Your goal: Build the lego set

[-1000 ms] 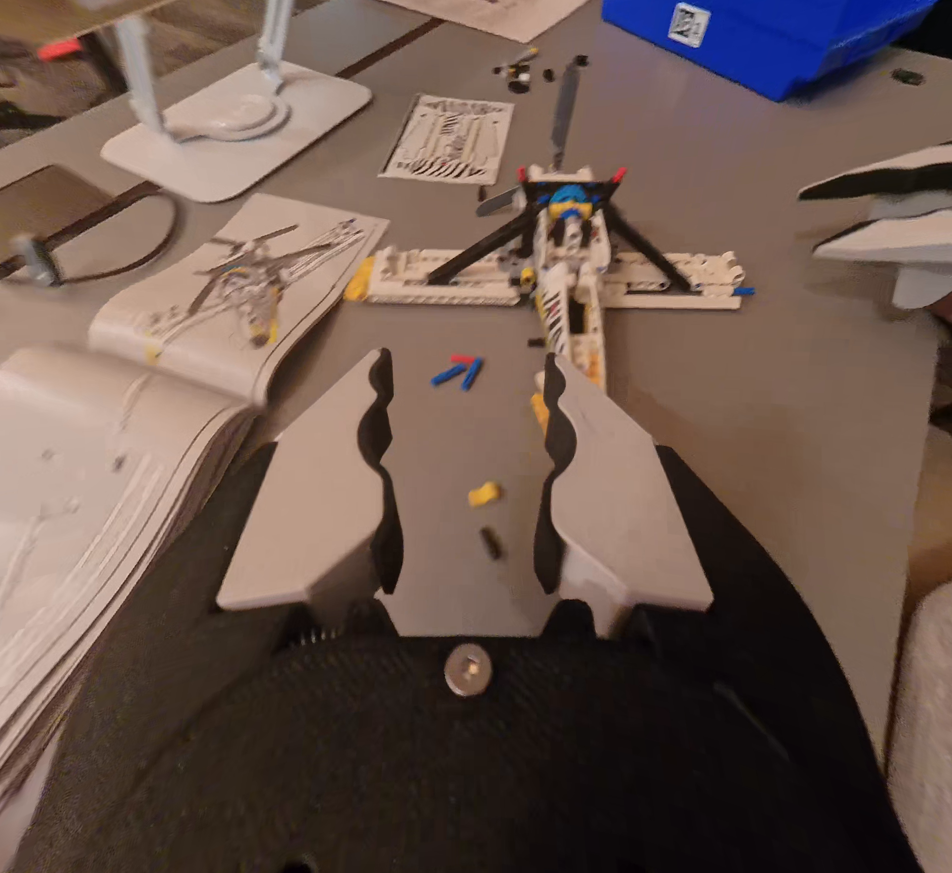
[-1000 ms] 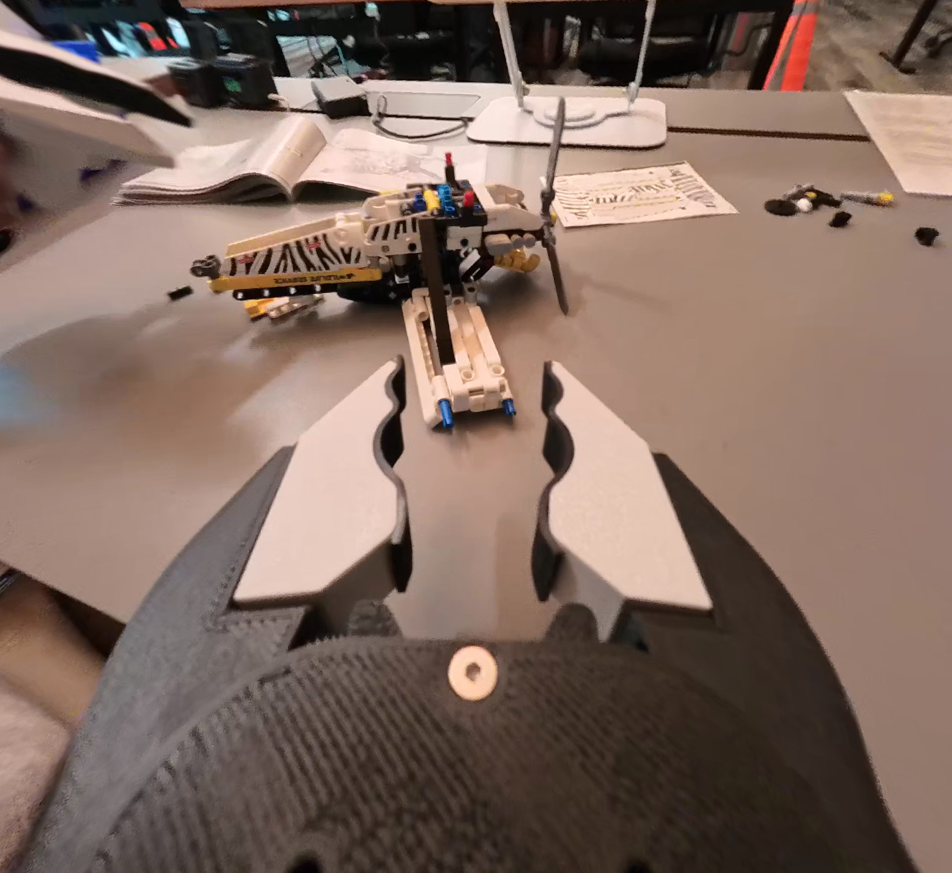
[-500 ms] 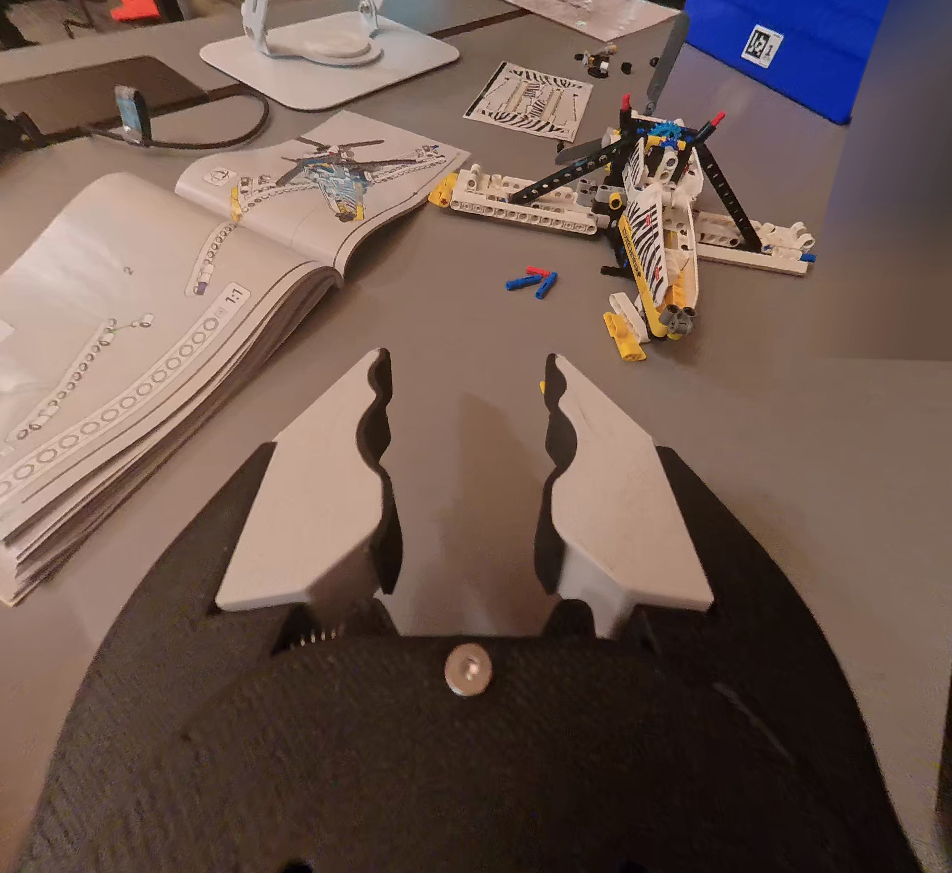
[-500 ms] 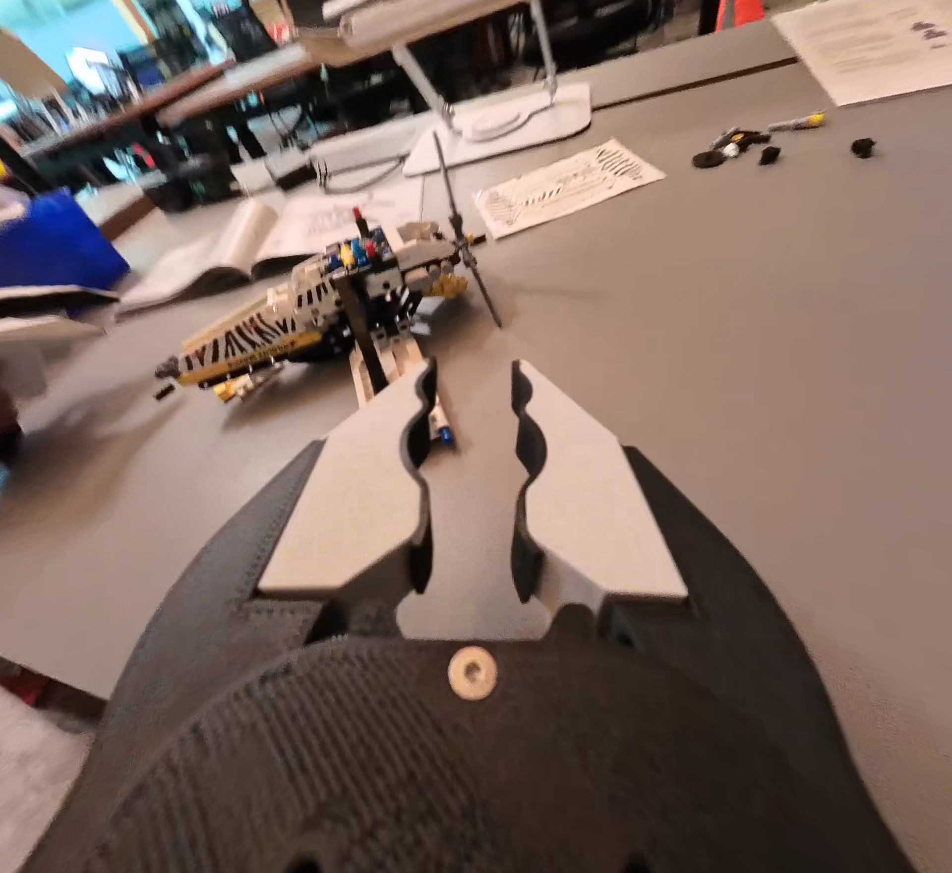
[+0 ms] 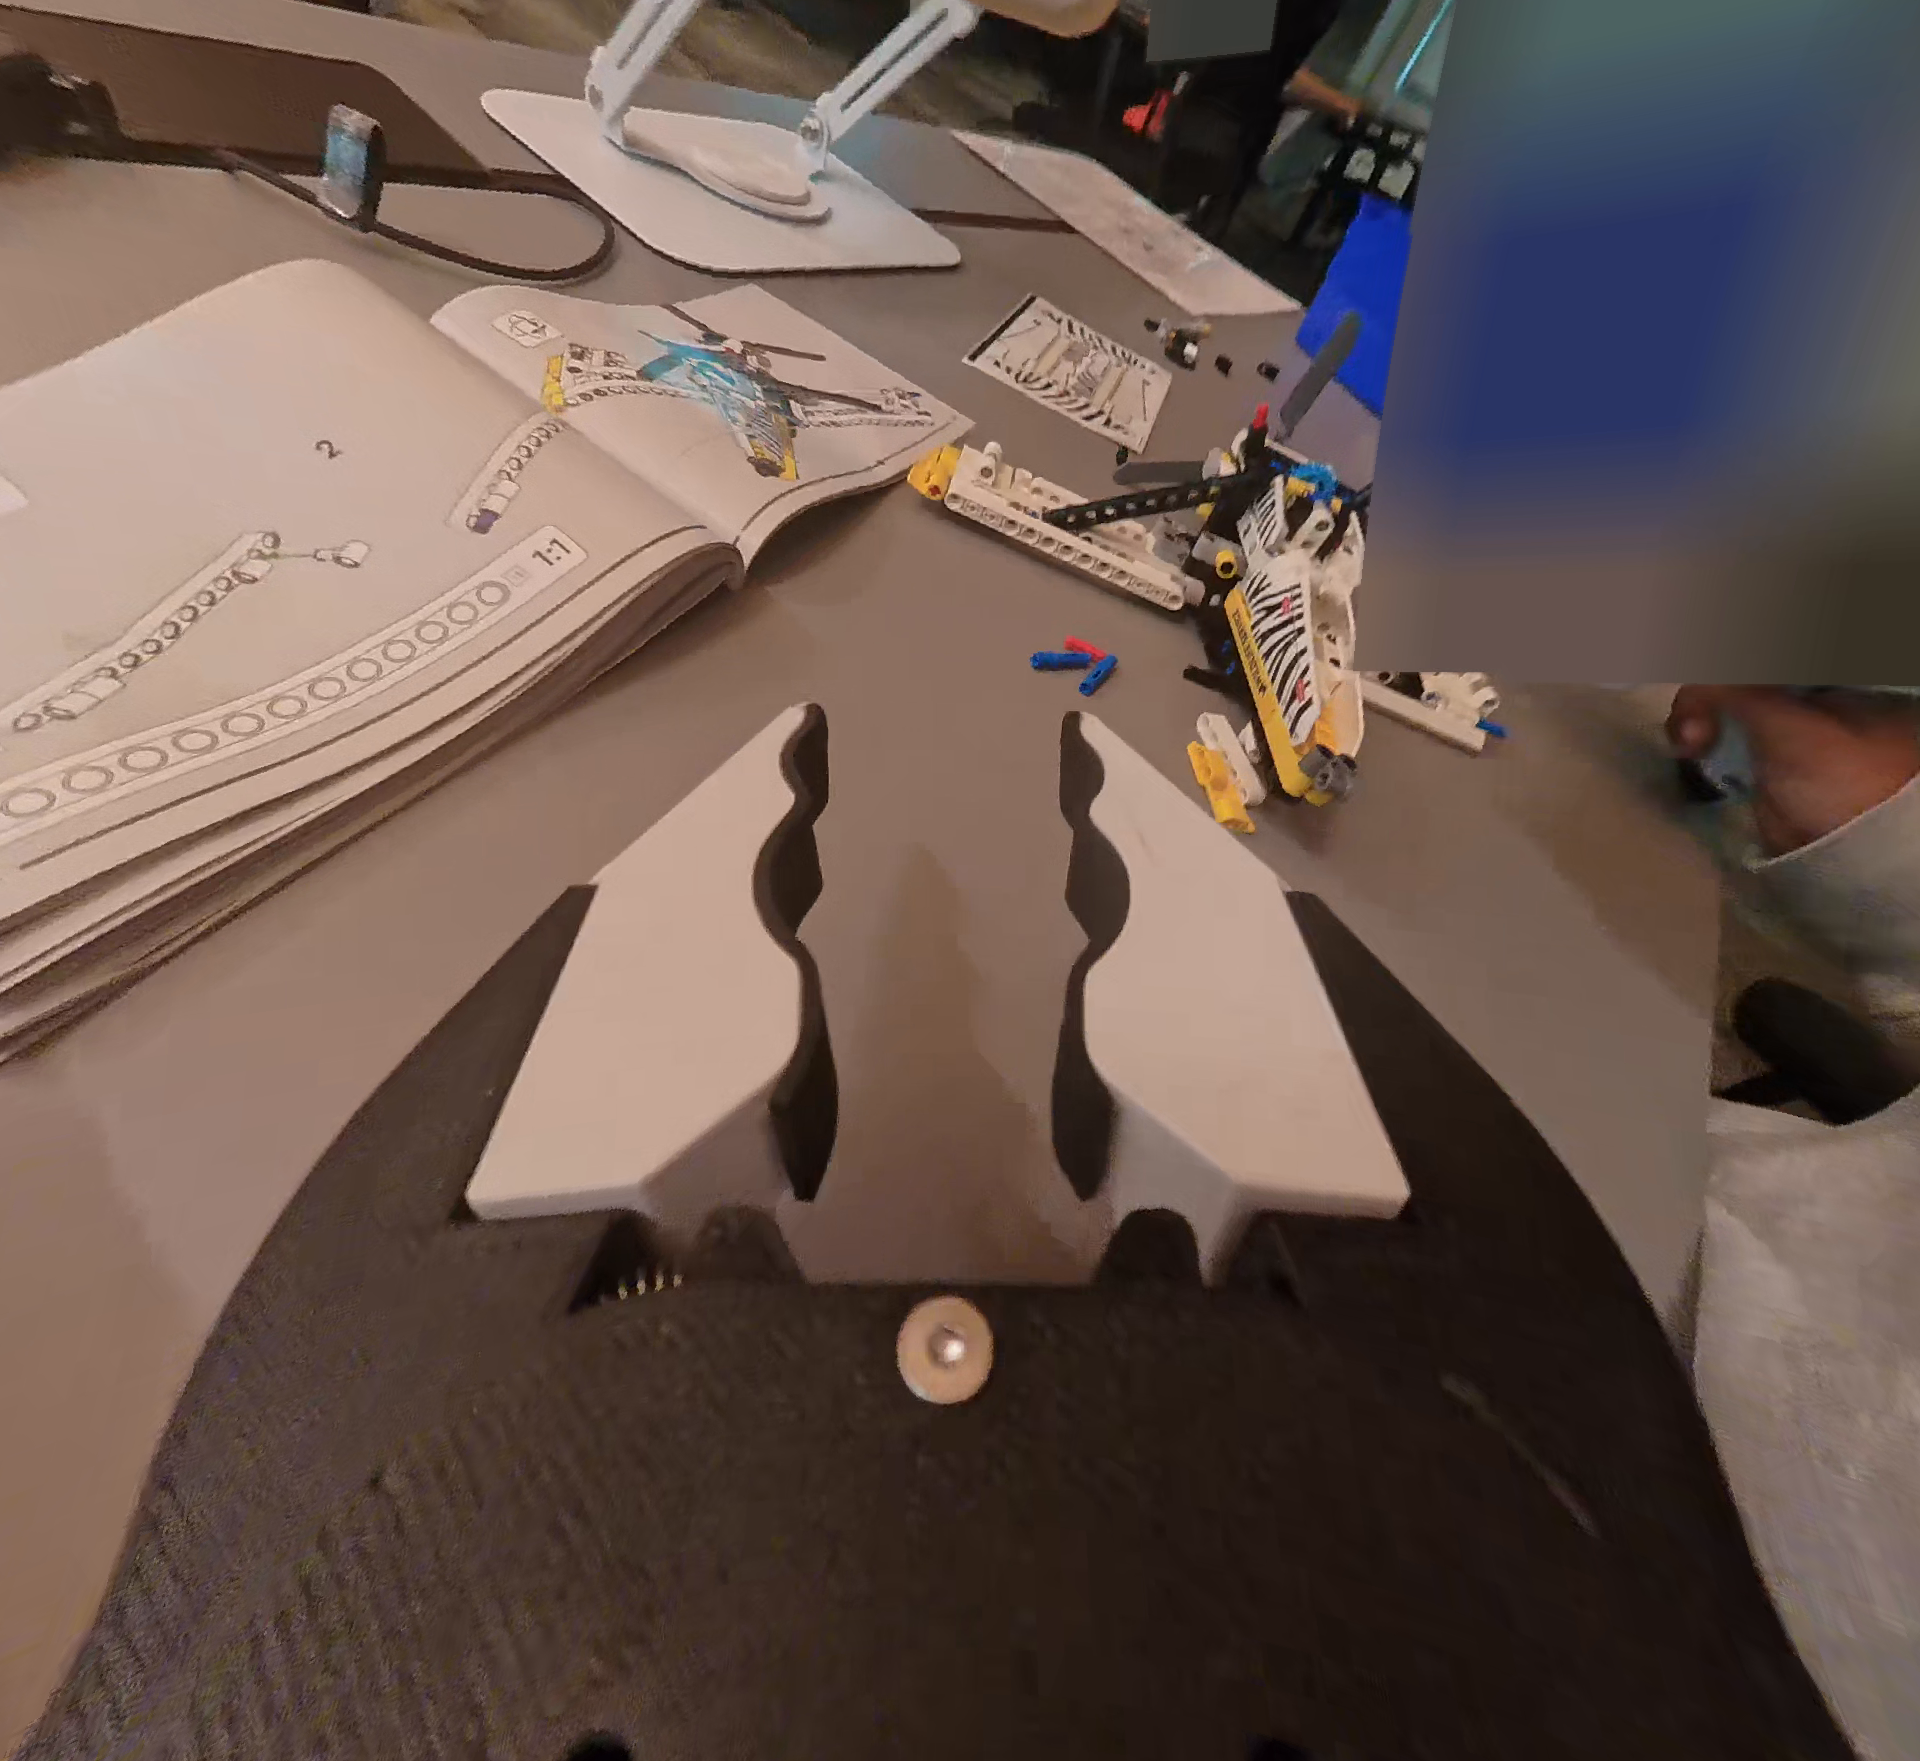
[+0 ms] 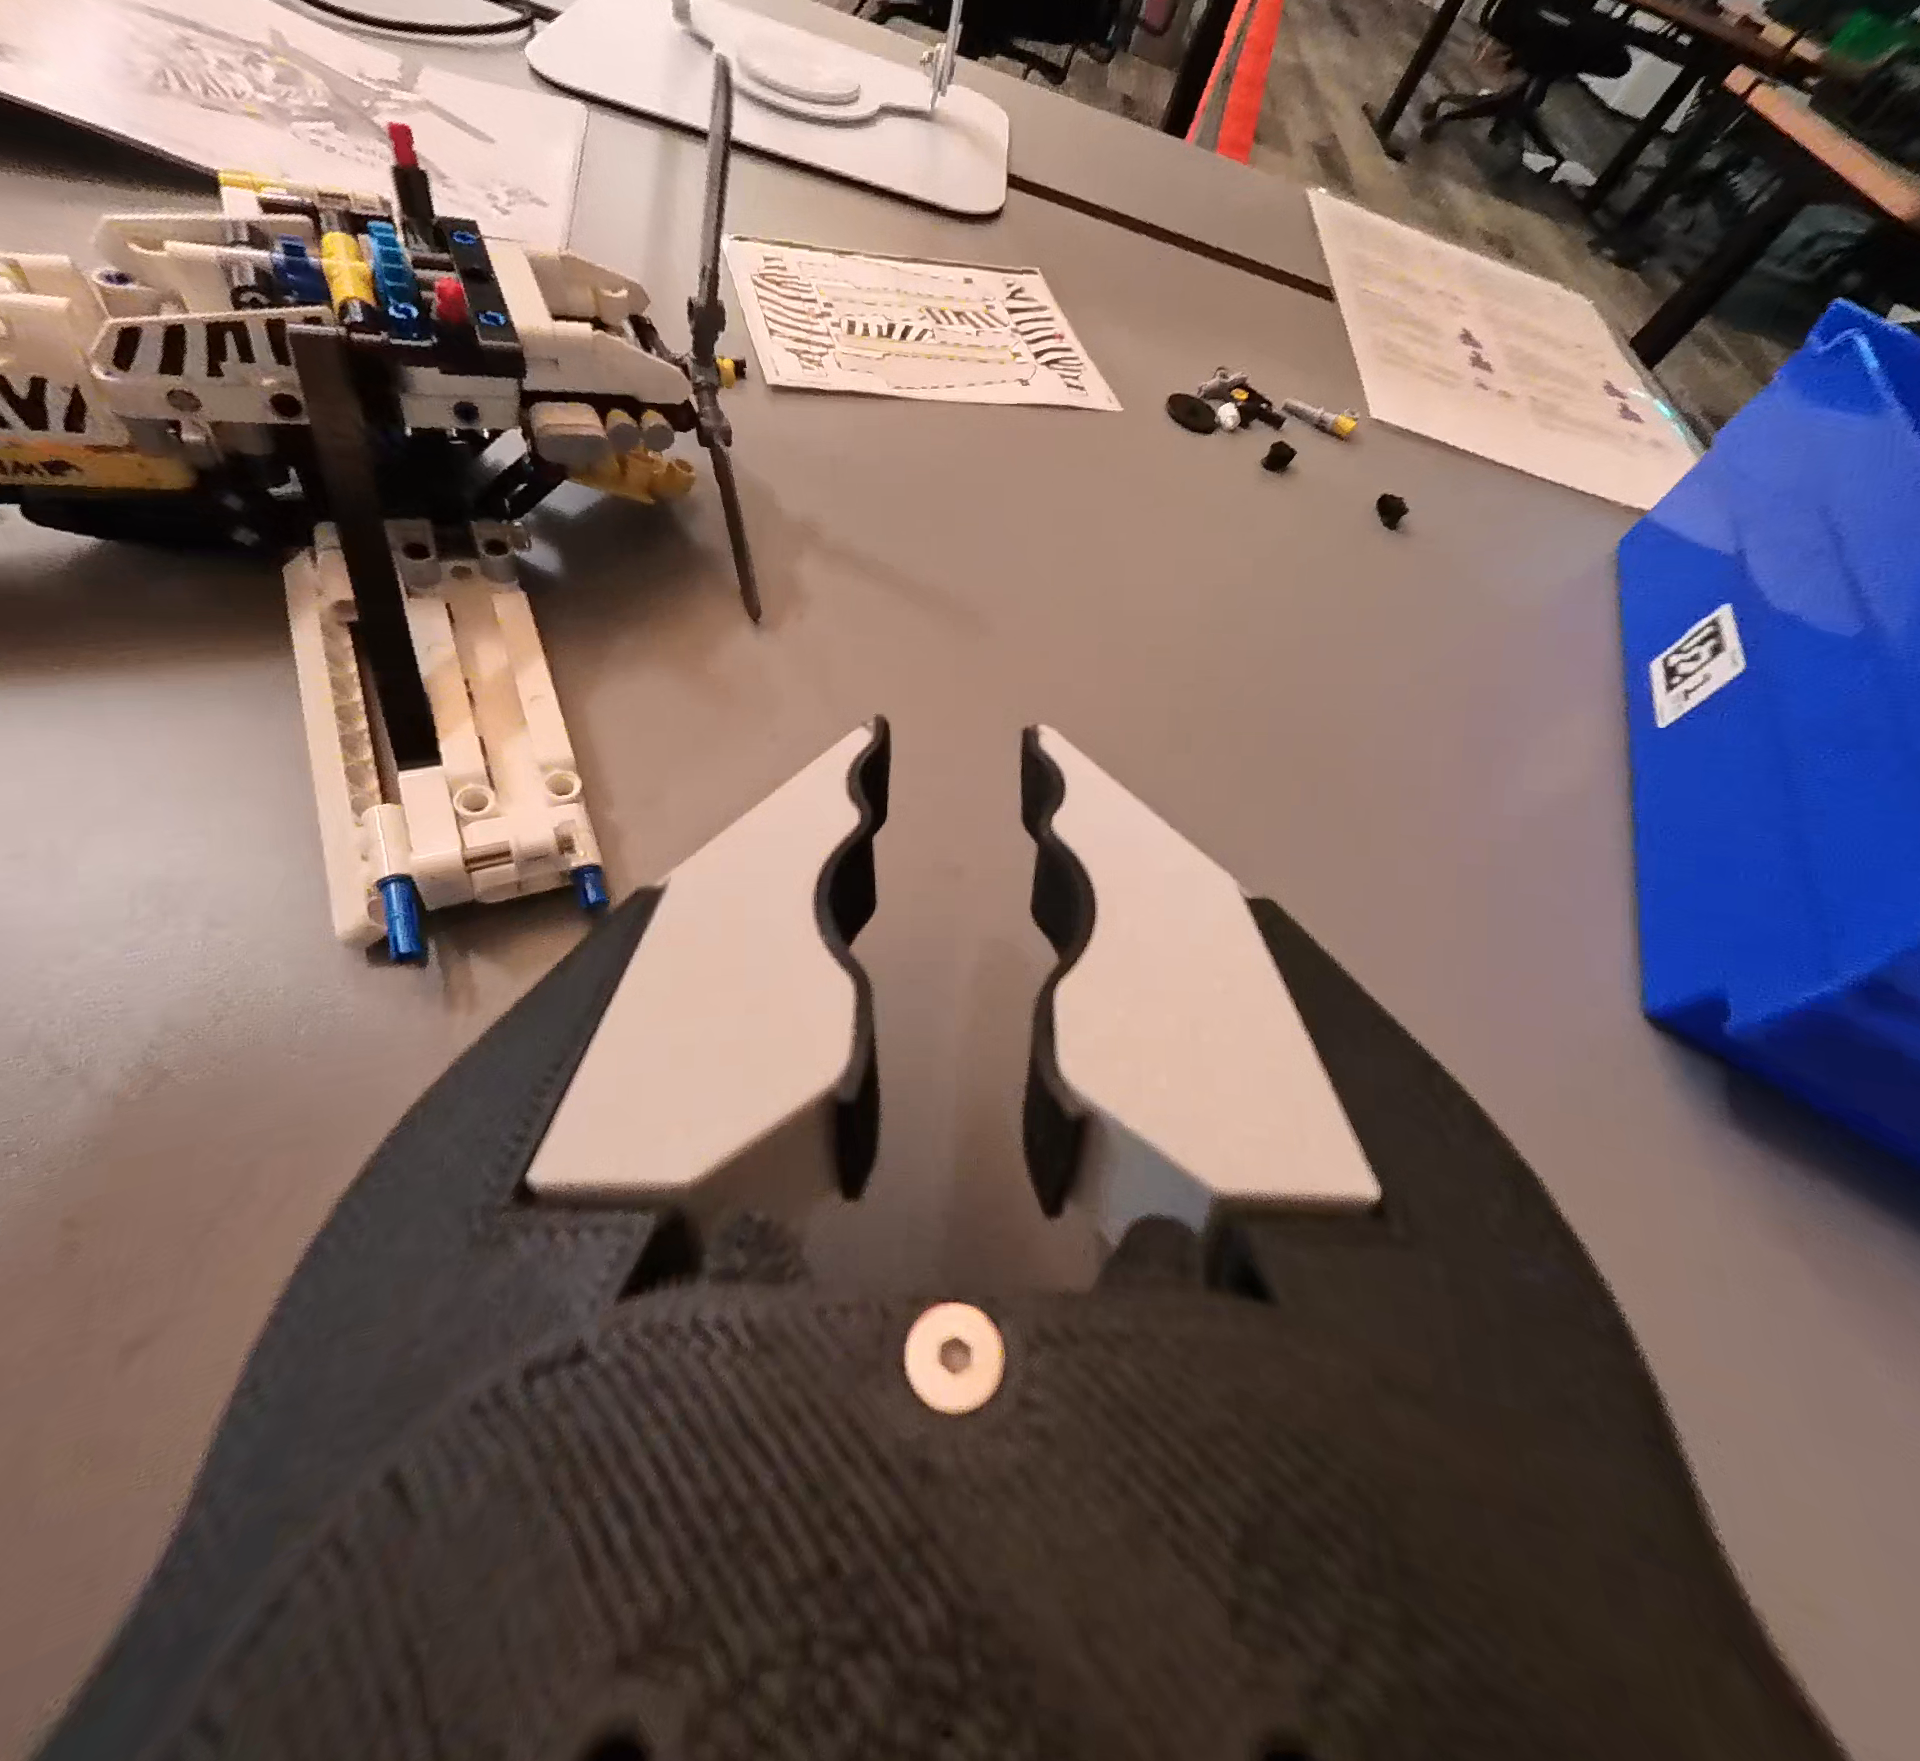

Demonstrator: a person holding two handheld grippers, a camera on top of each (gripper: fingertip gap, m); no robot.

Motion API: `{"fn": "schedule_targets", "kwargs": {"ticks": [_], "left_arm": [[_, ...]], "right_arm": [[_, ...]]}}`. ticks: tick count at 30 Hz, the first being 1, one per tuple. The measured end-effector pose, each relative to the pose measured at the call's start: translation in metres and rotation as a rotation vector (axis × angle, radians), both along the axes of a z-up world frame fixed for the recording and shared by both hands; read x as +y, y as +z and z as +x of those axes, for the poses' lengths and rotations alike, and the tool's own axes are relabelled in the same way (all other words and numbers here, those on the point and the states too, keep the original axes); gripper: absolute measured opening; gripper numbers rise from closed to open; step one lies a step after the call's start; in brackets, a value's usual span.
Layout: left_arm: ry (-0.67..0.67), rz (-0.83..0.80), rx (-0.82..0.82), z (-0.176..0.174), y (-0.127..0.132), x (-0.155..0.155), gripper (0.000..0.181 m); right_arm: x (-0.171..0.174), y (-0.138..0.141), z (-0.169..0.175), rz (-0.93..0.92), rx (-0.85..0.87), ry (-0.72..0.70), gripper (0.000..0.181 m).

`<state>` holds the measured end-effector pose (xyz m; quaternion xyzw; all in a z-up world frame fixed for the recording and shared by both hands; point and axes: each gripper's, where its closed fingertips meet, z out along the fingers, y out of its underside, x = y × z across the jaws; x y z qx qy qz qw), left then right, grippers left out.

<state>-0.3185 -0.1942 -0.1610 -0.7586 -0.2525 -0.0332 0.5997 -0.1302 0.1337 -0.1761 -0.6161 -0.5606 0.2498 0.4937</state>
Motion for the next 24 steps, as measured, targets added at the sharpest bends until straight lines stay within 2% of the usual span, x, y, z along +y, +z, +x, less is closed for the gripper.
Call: {"fn": "schedule_targets", "kwargs": {"ticks": [1,8,12,17,21,24], "left_arm": [[0.008,0.016,0.001,-0.001,0.002,-0.002,0.044],[-0.025,-0.073,0.096,0.008,-0.002,0.006,0.045],[-0.029,-0.095,0.152,0.013,-0.001,0.007,0.047],[-0.014,-0.082,0.137,0.012,0.0,0.005,0.048],[0.006,-0.077,0.104,0.004,-0.001,0.005,0.049],[0.036,-0.047,0.093,-0.004,0.002,0.003,0.048]], "right_arm": [[0.0,0.002,0.001,0.009,0.01,-0.006,0.025],[-0.014,0.001,-0.002,0.077,-0.002,0.068,0.025],[-0.021,-0.001,-0.004,0.126,-0.022,0.103,0.021],[-0.029,0.011,-0.001,0.164,0.055,0.137,0.008],[-0.026,0.011,0.0,0.117,0.064,0.138,0.008],[-0.017,0.0,-0.004,0.015,0.0,0.11,0.014]]}}
